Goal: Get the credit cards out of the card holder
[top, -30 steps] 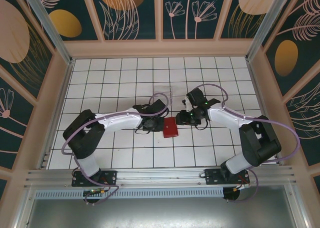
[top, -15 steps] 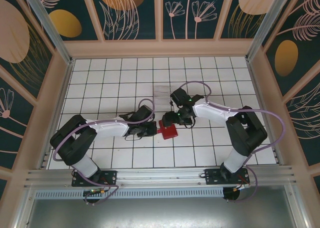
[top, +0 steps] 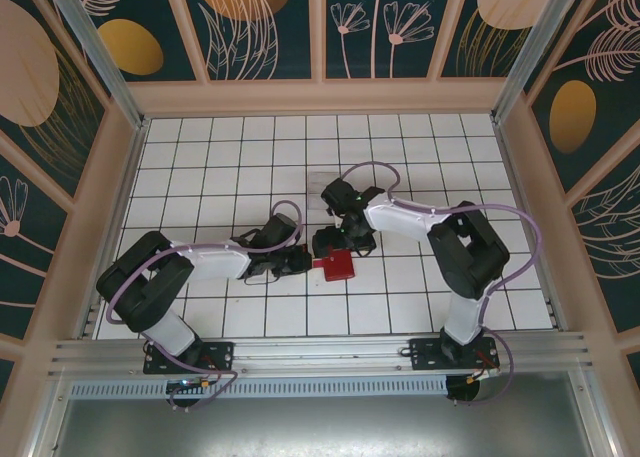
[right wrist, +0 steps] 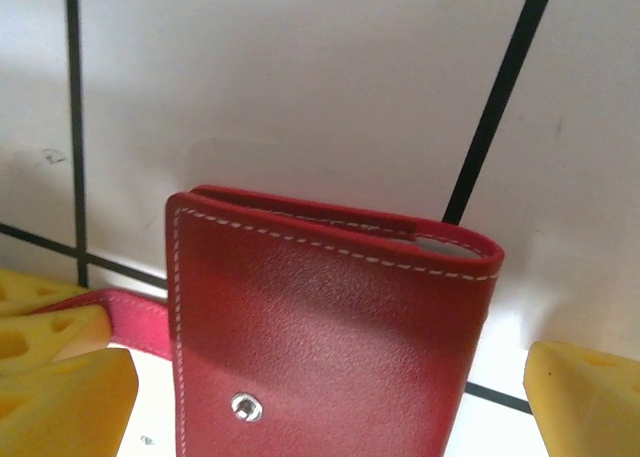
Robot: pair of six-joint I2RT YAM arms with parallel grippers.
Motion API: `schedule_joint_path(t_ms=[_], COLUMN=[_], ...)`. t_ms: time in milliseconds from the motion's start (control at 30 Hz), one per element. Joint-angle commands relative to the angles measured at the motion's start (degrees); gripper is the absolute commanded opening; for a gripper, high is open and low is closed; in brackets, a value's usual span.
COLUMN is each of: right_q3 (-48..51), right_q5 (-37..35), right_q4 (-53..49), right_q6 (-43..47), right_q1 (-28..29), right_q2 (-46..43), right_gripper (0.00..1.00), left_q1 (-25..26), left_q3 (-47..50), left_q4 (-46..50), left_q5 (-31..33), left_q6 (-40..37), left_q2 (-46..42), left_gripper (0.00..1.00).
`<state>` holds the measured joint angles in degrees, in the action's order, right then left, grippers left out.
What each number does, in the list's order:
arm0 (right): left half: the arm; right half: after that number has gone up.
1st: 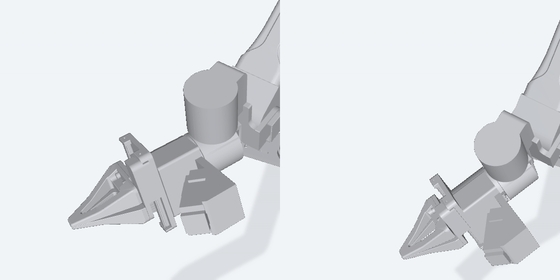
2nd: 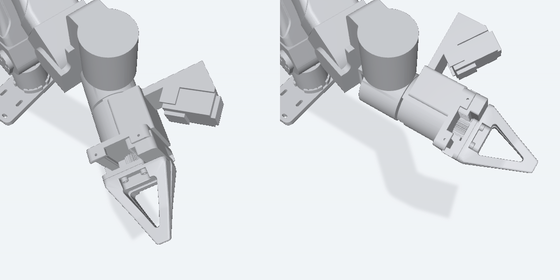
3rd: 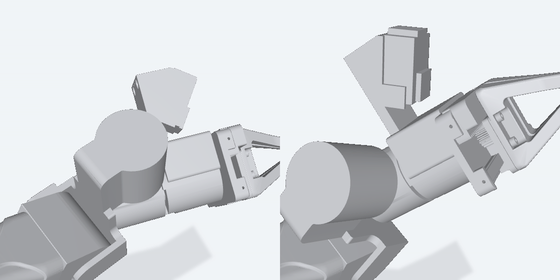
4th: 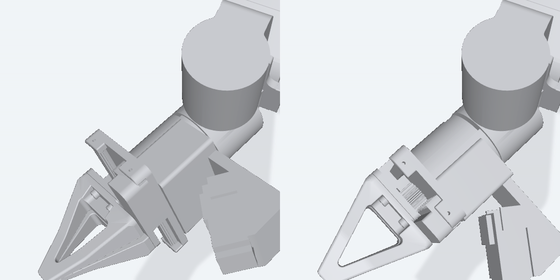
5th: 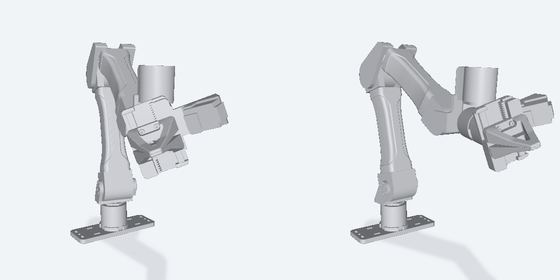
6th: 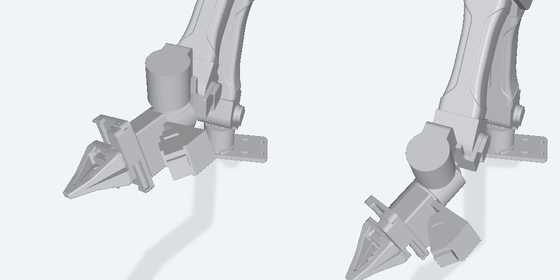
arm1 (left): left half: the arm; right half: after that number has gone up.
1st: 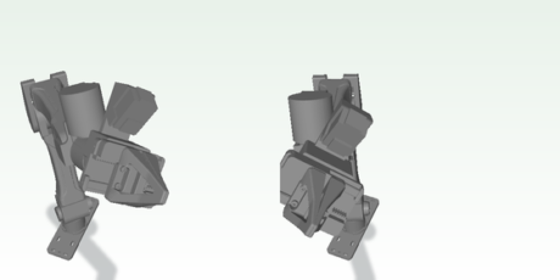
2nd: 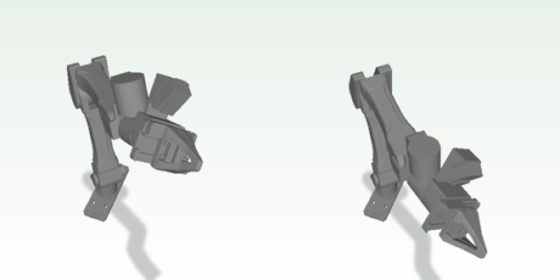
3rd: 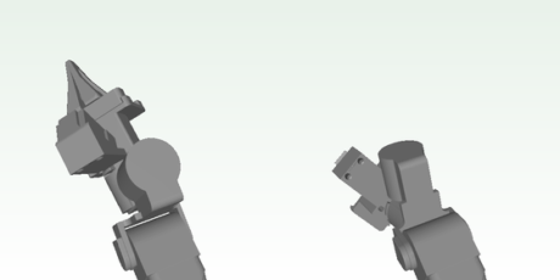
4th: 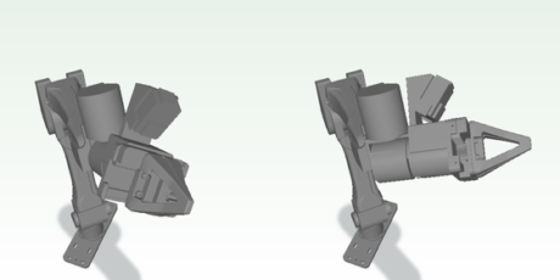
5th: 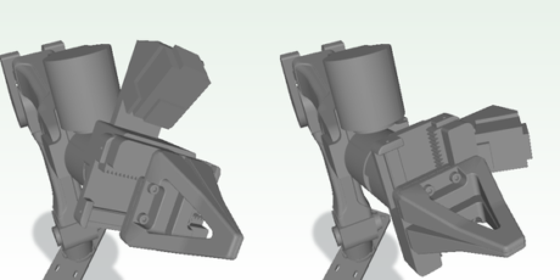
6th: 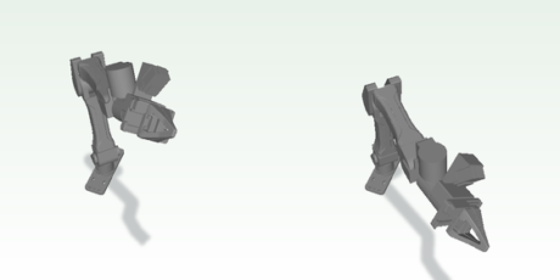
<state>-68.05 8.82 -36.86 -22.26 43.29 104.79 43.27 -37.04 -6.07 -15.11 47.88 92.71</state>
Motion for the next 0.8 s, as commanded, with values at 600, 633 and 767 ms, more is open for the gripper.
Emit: schedule_joint_path(t_ms=[600, 633, 767], right_q3=[-3.18, -3.14, -2.99], right_q5=[-5.34, -5.52, -6.09], right_q4=[-5.20, -5.36, -6.16], right_q6=[-4.28, -4.29, -4.28], right_q1=[2.33, 2.33, 2.28], right_q2=[2.68, 2.38, 1.28], right_gripper=[0.97, 0.97, 0.97], left_q1=[-0.39, -0.38, -0.40], left_q3=[1.77, 1.54, 0.92], left_q4=[-0.58, -0.21, 0.35], left_q5=[-0.85, -0.67, -0.53], left_q6=[-1.16, -1.29, -1.47], left_q2=[0.89, 1.07, 1.42], left_gripper=[0.00, 0.00, 0.00])
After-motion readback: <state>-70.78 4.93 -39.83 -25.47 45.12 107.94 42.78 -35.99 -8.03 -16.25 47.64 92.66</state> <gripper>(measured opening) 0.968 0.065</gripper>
